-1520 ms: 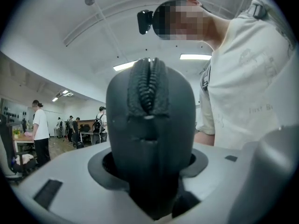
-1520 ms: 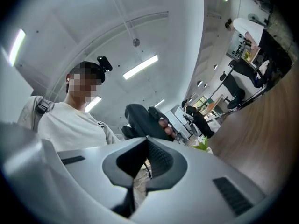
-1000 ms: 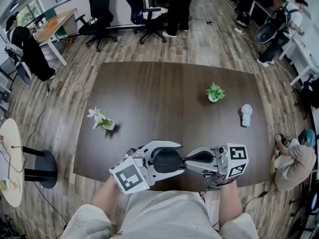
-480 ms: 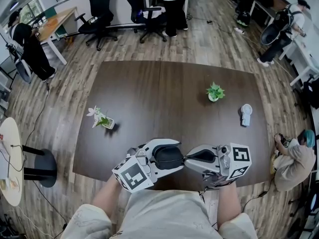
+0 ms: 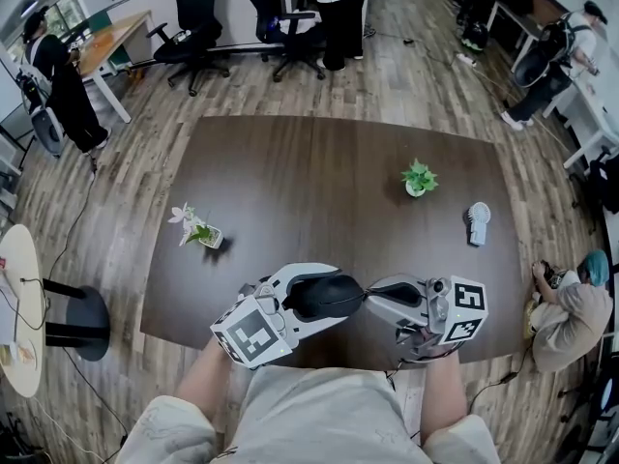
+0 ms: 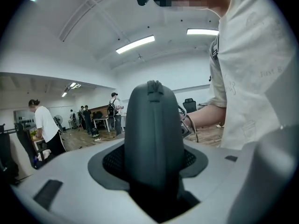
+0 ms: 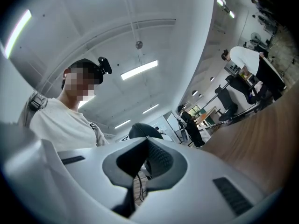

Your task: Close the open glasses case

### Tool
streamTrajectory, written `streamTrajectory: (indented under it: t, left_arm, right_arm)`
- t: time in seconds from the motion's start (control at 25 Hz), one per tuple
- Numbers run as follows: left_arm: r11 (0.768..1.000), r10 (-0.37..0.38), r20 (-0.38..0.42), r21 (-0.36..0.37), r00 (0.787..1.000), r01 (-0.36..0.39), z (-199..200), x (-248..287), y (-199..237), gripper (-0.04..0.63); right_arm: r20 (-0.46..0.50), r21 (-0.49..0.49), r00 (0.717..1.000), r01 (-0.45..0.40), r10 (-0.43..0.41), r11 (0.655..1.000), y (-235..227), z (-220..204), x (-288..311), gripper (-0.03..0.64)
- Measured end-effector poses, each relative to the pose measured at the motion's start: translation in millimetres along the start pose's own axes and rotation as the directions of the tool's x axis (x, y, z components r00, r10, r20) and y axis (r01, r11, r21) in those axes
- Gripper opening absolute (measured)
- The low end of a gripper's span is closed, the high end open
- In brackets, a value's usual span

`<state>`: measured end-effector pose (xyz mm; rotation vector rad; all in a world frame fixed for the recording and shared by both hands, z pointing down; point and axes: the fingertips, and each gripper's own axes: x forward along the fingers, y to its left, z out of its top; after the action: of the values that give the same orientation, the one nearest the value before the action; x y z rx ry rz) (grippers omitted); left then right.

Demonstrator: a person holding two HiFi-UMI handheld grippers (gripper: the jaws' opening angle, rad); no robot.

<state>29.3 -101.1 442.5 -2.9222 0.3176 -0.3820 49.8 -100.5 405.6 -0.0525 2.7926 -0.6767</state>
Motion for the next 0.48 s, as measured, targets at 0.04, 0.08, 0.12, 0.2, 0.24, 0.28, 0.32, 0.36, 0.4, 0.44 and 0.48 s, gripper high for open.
streamTrajectory:
  t: [0.04, 0.08, 0.12, 0.2, 0.24, 0.28, 0.32, 0.36, 0.4, 0.44, 0.48]
  left_arm:
    - [1.0, 0.0, -0.007, -0.002, 1.0, 0.0, -1, 0, 0, 0.261]
    - [1.0, 0.002, -0.021, -0.001, 1.0, -0.002, -4, 1, 0, 0.261]
    - [1.0, 0.004, -0.038, 0.001, 0.999, -0.004, -9, 1, 0, 0.26]
    - [1.0, 0.005, -0.074, 0.003, 0.997, -0.005, -19, 3, 0, 0.259]
    - [1.0, 0.004, -0.089, 0.003, 0.996, -0.004, -23, 4, 1, 0.259]
    - [1.0, 0.002, -0.104, 0.002, 0.995, -0.002, -27, 5, 2, 0.258]
    - [1.0, 0.002, -0.118, 0.002, 0.993, -0.001, -30, 6, 2, 0.258]
    - [1.0, 0.001, -0.131, 0.003, 0.991, 0.0, -33, 7, 3, 0.256]
    - [1.0, 0.0, -0.143, 0.003, 0.99, 0.001, -35, 8, 3, 0.256]
    - [1.0, -0.002, -0.15, 0.001, 0.989, 0.002, -37, 8, 4, 0.255]
    - [1.0, -0.002, -0.154, -0.002, 0.988, 0.002, -37, 9, 5, 0.255]
  right_arm:
    - [-0.004, 0.0, 1.0, 0.002, -0.002, 1.0, 0, 0, 0, 0.001]
    - [-0.007, 0.0, 1.0, 0.003, -0.003, 1.0, 0, -1, -1, 0.0]
    - [-0.01, -0.002, 1.0, 0.005, -0.005, 1.0, 0, -1, -1, 0.002]
    - [-0.017, -0.009, 1.0, 0.007, -0.007, 1.0, 0, -1, 0, 0.002]
    - [-0.022, -0.012, 1.0, 0.008, -0.008, 1.0, -1, -1, 0, 0.001]
    - [-0.027, -0.015, 1.0, 0.008, -0.008, 1.0, -1, -1, 1, 0.002]
    - [-0.032, -0.017, 0.999, 0.01, -0.011, 1.0, -1, -1, 2, 0.002]
    - [-0.038, -0.02, 0.999, 0.015, -0.016, 1.0, -1, -1, 3, 0.002]
    - [-0.042, -0.021, 0.999, 0.021, -0.022, 1.0, -1, -1, 3, 0.002]
    - [-0.04, -0.018, 0.999, 0.025, -0.026, 1.0, -2, -1, 4, 0.002]
    - [-0.032, -0.013, 0.999, 0.027, -0.027, 1.0, -2, -1, 4, 0.002]
